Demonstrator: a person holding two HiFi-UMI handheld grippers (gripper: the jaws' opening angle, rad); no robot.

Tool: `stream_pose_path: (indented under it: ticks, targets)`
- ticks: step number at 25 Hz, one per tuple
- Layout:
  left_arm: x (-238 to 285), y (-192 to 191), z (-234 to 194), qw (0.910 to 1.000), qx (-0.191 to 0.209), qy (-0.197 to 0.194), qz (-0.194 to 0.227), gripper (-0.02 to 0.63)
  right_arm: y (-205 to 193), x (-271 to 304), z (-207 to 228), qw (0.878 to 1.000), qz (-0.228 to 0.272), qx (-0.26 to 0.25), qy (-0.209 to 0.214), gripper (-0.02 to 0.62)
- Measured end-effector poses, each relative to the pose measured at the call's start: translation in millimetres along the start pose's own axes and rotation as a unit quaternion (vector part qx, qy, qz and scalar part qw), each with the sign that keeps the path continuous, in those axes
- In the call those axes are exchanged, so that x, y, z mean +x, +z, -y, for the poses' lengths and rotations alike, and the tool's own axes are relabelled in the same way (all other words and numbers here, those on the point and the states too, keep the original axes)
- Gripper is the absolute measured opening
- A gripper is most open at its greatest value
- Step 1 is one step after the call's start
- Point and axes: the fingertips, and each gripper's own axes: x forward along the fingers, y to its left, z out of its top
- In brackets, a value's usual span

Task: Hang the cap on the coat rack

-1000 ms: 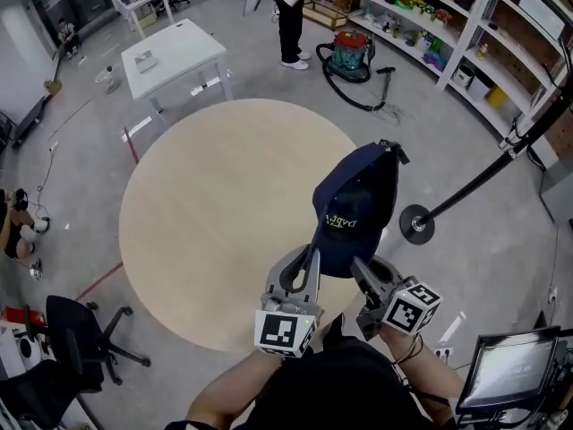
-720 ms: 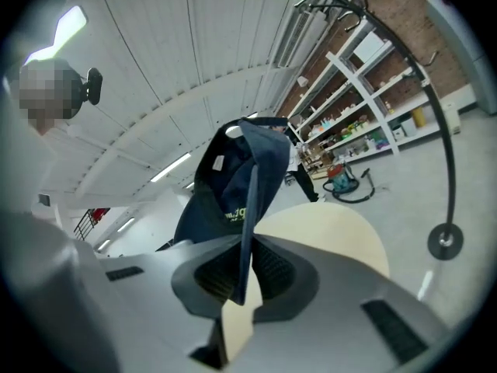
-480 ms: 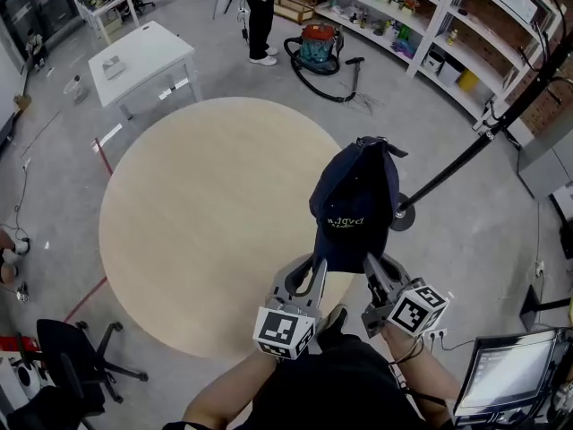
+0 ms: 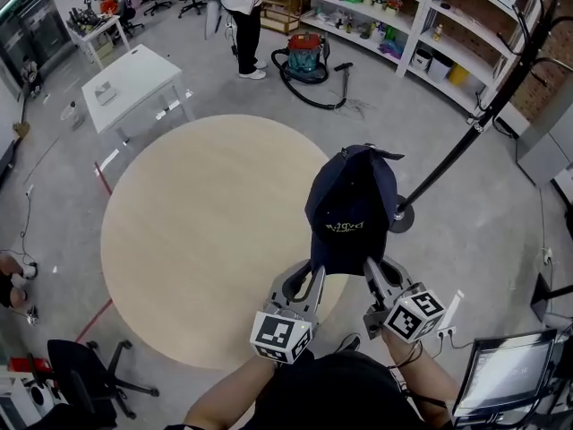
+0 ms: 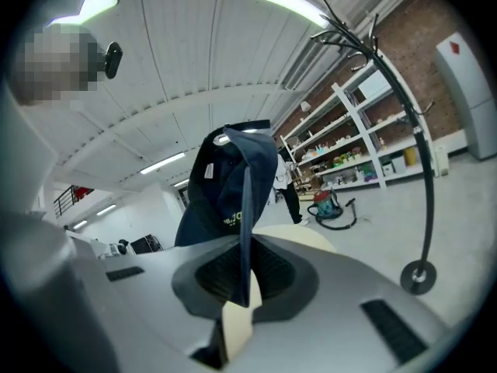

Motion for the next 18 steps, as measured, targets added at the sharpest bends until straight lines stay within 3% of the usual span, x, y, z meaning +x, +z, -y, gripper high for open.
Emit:
stream_pose_path:
  ticks: [6, 12, 18]
  targets:
    - [28, 0, 44, 0.9997, 0.015, -0.015, -0.009, 0.046, 27, -40, 37, 0.998, 0.031, -0.041, -0.028, 0.02]
    - [71, 2, 132, 0.9981, 0.043, -0.036, -0.026, 0.046, 67, -110, 97, 0.996, 0.063, -0.04, -0.044, 0.02]
    - [96, -4, 171, 0.996, 0.07, -0.046, -0.029, 0.046, 80, -149, 150, 0.991, 0.111, -0.018, -0.067, 0.02]
